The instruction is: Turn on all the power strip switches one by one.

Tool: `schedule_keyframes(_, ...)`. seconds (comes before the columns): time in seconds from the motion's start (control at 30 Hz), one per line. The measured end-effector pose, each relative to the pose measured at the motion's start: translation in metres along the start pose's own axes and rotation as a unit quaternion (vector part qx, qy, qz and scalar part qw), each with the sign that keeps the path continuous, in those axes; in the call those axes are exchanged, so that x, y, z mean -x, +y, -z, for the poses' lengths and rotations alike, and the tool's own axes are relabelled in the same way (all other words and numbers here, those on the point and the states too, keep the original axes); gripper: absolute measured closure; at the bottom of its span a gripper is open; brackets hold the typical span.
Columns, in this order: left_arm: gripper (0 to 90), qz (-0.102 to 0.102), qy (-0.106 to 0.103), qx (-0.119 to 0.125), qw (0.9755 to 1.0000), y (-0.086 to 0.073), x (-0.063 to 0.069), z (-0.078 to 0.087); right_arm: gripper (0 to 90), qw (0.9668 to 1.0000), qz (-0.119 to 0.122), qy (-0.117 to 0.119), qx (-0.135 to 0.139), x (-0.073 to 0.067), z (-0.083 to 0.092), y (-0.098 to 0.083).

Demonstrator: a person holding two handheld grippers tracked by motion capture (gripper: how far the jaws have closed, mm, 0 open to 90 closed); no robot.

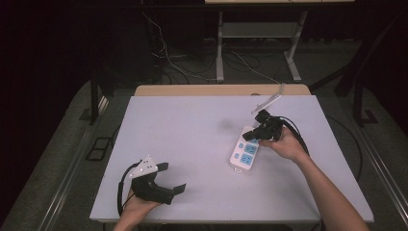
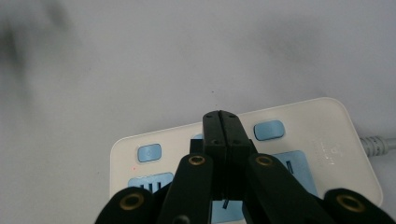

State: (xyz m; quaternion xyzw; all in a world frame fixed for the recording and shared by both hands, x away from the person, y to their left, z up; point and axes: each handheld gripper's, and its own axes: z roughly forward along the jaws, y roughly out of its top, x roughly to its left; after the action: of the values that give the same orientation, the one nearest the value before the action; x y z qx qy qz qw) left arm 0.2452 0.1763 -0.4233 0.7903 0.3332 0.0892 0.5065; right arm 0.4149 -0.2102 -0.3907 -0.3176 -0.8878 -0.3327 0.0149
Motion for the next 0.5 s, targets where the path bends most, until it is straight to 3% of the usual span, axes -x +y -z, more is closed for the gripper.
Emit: schedule_keyframes(0.5,0.0,0.001,0.001,0.001,1.0,0.0,-0.001,0.0,90.0,0.9998,0.003,0.009,-0.015,0.0,-0.017,0.001)
